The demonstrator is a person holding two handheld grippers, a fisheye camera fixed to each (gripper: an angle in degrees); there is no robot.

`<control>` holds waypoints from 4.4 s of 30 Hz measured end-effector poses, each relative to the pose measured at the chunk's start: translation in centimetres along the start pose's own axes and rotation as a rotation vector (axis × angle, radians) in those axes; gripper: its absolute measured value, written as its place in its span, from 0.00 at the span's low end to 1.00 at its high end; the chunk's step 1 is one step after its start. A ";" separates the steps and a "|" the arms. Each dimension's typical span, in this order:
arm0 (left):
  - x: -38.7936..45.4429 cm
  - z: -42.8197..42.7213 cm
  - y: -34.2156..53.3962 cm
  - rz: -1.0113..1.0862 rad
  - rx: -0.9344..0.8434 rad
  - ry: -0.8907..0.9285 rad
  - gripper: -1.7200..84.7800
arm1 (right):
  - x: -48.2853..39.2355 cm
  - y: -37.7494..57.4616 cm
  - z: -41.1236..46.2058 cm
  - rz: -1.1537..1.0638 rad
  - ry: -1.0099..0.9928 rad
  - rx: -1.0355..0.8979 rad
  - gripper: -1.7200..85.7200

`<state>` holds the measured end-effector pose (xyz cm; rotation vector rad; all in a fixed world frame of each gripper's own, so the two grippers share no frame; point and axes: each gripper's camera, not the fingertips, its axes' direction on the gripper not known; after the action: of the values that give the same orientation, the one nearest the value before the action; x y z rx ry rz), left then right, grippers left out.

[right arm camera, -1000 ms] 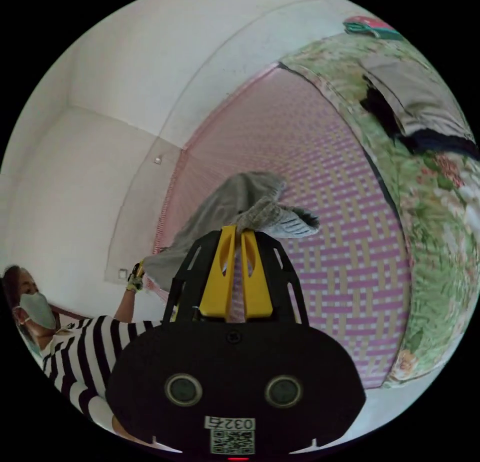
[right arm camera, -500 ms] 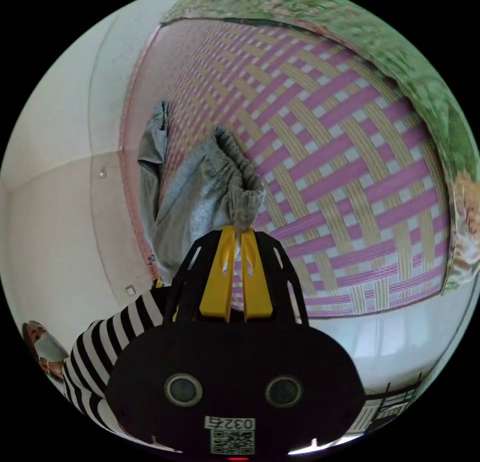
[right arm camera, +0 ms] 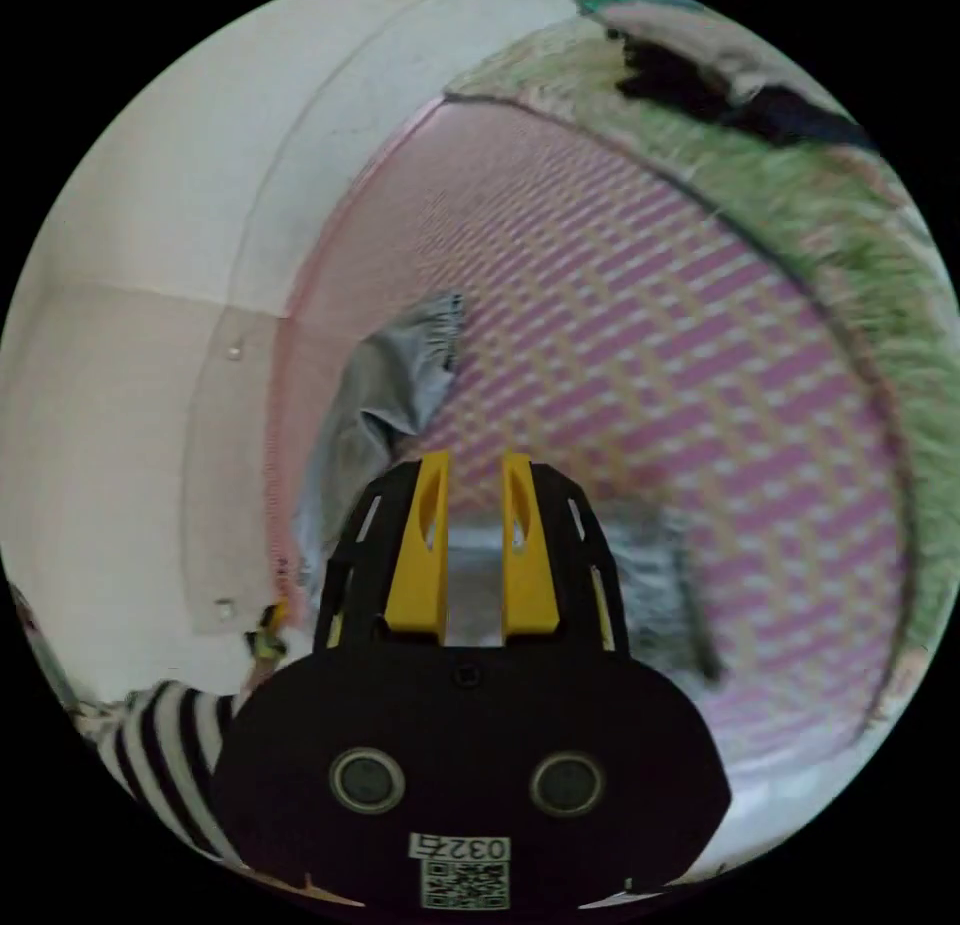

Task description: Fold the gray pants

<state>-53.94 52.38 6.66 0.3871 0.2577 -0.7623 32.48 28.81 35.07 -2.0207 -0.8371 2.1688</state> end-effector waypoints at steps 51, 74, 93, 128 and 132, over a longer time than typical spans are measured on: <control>8.1 22.5 -13.9 0.265 -0.266 0.085 0.07 | -0.2 3.9 6.0 -0.075 0.074 0.051 0.09; 15.8 17.0 -17.4 0.916 -0.498 0.558 0.01 | -2.0 9.7 10.2 -0.091 0.115 -0.039 0.08; 3.4 27.2 -25.7 0.010 -0.353 0.192 0.03 | 1.0 8.6 8.8 0.047 0.176 0.023 0.08; 0.7 15.5 -1.6 0.092 -0.201 -0.041 0.01 | 17.4 4.9 -5.1 0.073 0.089 0.234 0.10; -3.9 9.6 1.2 0.003 -0.105 0.025 0.03 | 20.2 13.2 -7.0 0.135 0.060 0.265 0.11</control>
<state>-54.96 51.46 16.99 0.2972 0.3190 -0.7381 40.39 28.02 11.25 -2.0470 -0.3910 2.1379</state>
